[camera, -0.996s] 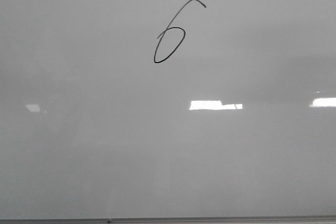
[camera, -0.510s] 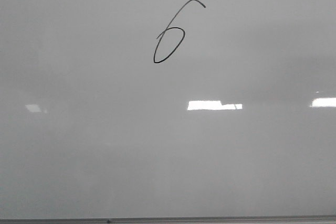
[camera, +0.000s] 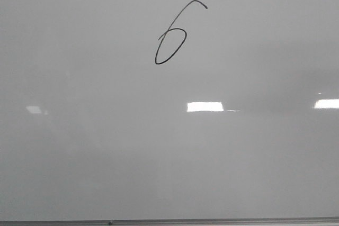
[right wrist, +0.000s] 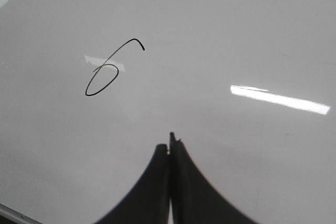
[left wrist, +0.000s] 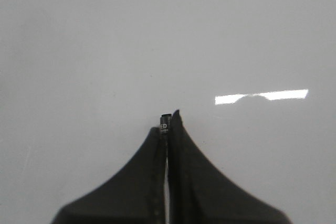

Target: Write number 6 on whiteboard

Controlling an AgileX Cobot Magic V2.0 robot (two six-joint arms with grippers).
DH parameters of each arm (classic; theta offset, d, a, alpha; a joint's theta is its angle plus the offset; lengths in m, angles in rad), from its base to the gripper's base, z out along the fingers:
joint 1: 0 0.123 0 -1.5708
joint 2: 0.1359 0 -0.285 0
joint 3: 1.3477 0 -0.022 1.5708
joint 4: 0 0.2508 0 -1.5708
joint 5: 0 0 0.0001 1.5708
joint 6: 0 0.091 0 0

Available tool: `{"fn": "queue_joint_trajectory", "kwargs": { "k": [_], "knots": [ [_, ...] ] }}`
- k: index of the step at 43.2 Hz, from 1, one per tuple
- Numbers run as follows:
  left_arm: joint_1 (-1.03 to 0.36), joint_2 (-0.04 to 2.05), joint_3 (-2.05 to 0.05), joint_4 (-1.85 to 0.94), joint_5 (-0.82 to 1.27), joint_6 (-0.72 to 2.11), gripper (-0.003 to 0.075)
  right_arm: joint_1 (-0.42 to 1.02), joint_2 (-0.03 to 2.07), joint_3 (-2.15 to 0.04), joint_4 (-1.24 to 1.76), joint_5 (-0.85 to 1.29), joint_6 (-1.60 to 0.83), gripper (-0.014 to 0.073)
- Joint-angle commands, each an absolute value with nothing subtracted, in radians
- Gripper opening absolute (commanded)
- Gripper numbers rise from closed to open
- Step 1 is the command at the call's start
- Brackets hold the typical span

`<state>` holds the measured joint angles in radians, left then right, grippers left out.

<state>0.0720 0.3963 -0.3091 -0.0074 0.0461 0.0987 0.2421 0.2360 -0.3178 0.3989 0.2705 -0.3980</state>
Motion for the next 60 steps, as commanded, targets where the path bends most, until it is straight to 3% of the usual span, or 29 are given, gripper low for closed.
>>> {"fn": "queue_joint_trajectory", "kwargs": {
  "k": [1, 12, 44, 60],
  "knots": [
    [0.070, 0.301, -0.325, -0.010, 0.087, 0.089, -0.0020, 0.236, 0.185, -0.313, 0.414, 0.173, -0.394, -0.0069],
    [0.070, 0.154, -0.325, -0.010, 0.152, 0.089, -0.0020, 0.236, 0.152, -0.311, 0.414, 0.160, -0.394, -0.0069],
    [0.070, 0.153, -0.325, -0.010, 0.152, 0.089, -0.0020, 0.236, 0.152, -0.311, 0.414, 0.167, -0.394, -0.0069],
    [0.022, -0.026, -0.115, 0.015, 0.153, -0.032, -0.0020, 0.236, 0.152, -0.311, 0.414, 0.167, -0.394, -0.0069]
  ]
}}
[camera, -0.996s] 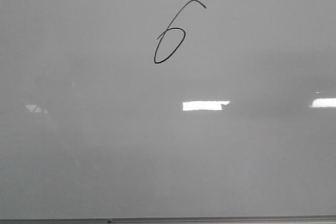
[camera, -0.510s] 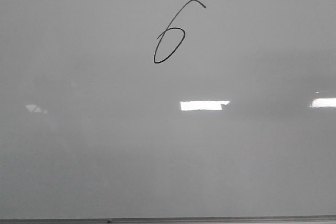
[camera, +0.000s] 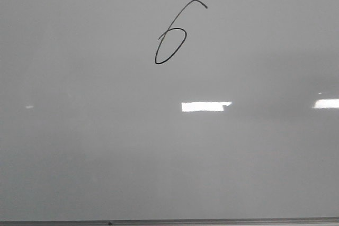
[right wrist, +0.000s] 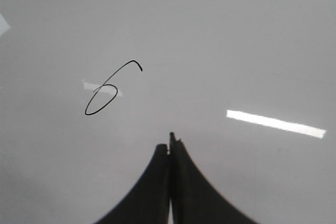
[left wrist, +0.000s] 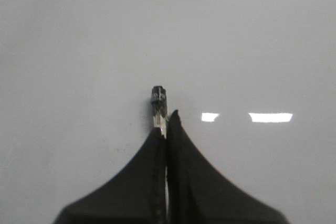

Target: Write number 6 on whiteboard

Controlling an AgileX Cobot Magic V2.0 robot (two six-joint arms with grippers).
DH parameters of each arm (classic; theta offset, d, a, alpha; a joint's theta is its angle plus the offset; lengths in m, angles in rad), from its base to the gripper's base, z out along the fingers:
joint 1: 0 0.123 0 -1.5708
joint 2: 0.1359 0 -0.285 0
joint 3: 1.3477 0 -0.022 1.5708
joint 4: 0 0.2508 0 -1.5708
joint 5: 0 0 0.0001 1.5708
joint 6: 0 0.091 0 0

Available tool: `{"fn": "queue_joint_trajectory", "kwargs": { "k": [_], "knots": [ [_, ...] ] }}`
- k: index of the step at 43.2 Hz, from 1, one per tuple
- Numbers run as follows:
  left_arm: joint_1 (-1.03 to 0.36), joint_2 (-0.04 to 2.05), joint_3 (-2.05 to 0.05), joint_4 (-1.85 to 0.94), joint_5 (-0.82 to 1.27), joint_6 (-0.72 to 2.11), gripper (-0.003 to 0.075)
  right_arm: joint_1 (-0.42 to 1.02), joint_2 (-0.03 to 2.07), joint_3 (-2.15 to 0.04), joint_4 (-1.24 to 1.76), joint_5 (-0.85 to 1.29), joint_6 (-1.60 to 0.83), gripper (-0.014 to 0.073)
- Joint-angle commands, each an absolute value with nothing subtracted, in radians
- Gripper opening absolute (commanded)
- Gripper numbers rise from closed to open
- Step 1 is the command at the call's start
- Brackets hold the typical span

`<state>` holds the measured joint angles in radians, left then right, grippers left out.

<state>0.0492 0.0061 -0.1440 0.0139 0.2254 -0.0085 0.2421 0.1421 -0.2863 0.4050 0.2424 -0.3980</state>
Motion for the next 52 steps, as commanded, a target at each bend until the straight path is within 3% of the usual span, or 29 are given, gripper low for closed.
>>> {"fn": "queue_joint_trajectory", "kwargs": {
  "k": [1, 15, 52],
  "knots": [
    [0.014, -0.024, -0.094, 0.015, 0.147, -0.032, -0.0020, 0.236, 0.152, -0.311, 0.414, 0.167, -0.394, -0.0069],
    [-0.069, -0.022, 0.013, 0.023, 0.085, -0.032, -0.0020, 0.236, 0.153, -0.311, 0.414, 0.168, -0.394, -0.0069],
    [-0.068, -0.020, 0.013, 0.019, 0.077, -0.032, -0.0020, 0.236, 0.153, -0.311, 0.414, 0.168, -0.394, -0.0069]
  ]
}}
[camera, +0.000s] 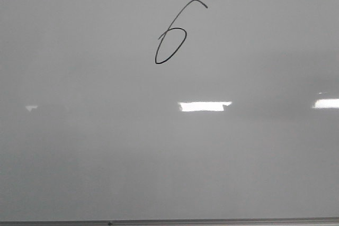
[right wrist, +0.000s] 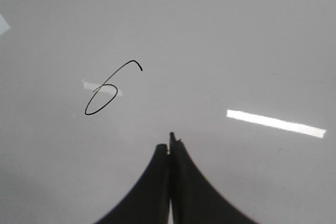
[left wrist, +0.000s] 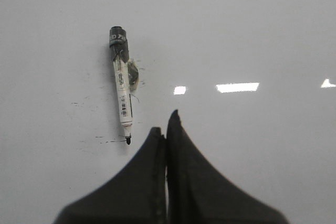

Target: Write number 6 on whiteboard

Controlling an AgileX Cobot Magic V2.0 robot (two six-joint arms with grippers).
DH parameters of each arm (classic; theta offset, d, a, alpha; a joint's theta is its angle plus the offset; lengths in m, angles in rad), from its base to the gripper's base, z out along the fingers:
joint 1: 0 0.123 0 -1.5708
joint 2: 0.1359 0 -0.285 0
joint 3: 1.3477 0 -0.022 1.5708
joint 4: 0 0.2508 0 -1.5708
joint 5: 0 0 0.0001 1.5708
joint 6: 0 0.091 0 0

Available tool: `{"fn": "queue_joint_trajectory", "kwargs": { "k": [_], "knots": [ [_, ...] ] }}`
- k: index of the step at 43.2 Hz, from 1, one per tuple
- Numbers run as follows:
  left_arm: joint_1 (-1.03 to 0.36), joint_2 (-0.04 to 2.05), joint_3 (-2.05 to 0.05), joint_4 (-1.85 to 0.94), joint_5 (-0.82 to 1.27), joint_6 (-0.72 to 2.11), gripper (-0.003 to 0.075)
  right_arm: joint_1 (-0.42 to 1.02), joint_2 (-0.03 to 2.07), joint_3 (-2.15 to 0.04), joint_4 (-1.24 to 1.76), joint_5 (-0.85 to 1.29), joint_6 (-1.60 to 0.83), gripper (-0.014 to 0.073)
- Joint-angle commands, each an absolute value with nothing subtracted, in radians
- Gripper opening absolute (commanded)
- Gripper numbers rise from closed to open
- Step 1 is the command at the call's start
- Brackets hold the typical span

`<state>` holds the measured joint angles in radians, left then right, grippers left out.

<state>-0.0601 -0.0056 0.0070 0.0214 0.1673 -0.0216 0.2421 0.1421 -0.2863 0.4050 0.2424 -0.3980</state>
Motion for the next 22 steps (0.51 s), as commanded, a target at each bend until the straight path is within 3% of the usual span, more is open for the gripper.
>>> {"fn": "queue_joint_trajectory", "kwargs": {
  "k": [1, 16, 22],
  "knots": [
    [-0.068, -0.020, 0.013, 0.019, 0.077, -0.032, -0.0020, 0.236, 0.153, -0.311, 0.413, 0.168, -0.394, -0.0069],
    [-0.068, -0.020, 0.013, 0.019, 0.077, -0.032, -0.0020, 0.234, 0.152, -0.255, 0.361, 0.097, -0.386, -0.0069],
    [-0.068, -0.020, 0.013, 0.019, 0.077, -0.032, -0.0020, 0.188, 0.150, -0.167, 0.109, 0.012, -0.141, -0.0069]
  ]
}}
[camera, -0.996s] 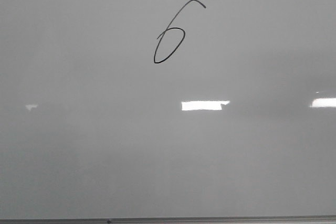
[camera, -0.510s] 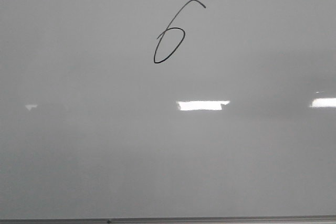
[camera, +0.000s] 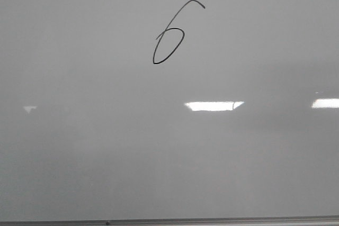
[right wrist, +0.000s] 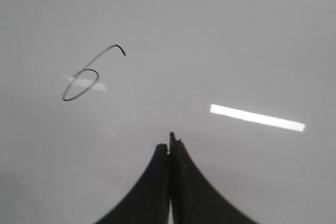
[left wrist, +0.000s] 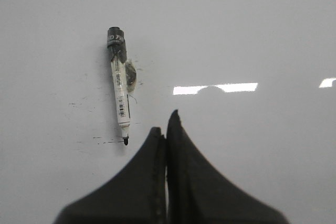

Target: Write number 6 on whiteboard

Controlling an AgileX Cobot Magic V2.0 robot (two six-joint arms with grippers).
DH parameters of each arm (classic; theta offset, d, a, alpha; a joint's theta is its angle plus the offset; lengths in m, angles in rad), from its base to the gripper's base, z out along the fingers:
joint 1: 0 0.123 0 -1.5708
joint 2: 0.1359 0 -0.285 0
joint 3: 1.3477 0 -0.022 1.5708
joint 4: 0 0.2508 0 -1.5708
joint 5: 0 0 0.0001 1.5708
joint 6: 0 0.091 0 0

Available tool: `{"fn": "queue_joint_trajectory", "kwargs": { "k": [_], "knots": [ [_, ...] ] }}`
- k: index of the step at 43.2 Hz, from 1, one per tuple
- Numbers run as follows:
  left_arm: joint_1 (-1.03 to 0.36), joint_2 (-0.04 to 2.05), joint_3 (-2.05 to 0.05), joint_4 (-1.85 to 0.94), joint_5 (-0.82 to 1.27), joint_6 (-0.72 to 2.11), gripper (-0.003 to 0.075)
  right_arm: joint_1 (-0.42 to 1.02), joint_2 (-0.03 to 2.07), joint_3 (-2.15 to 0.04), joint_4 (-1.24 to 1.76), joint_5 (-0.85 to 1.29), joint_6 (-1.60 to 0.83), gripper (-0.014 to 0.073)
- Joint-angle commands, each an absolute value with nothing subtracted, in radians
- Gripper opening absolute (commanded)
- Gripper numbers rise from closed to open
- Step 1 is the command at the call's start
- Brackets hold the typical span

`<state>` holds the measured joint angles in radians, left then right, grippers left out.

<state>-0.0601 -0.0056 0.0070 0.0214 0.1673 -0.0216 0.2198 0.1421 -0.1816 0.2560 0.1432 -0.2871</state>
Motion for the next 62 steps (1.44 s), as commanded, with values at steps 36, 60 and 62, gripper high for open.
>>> {"fn": "queue_joint_trajectory", "kwargs": {
  "k": [36, 60, 62],
  "knots": [
    [-0.068, -0.020, 0.013, 0.019, 0.077, -0.032, -0.0020, 0.153, -0.030, 0.013, 0.035, 0.078, 0.040, -0.0069],
    [-0.068, -0.020, 0.013, 0.019, 0.077, -0.032, -0.0020, 0.153, -0.030, 0.013, 0.035, 0.078, 0.040, -0.0069],
    [-0.068, -0.020, 0.013, 0.019, 0.077, -0.032, -0.0020, 0.153, -0.030, 0.013, 0.035, 0.078, 0.040, -0.0069]
  ]
}}
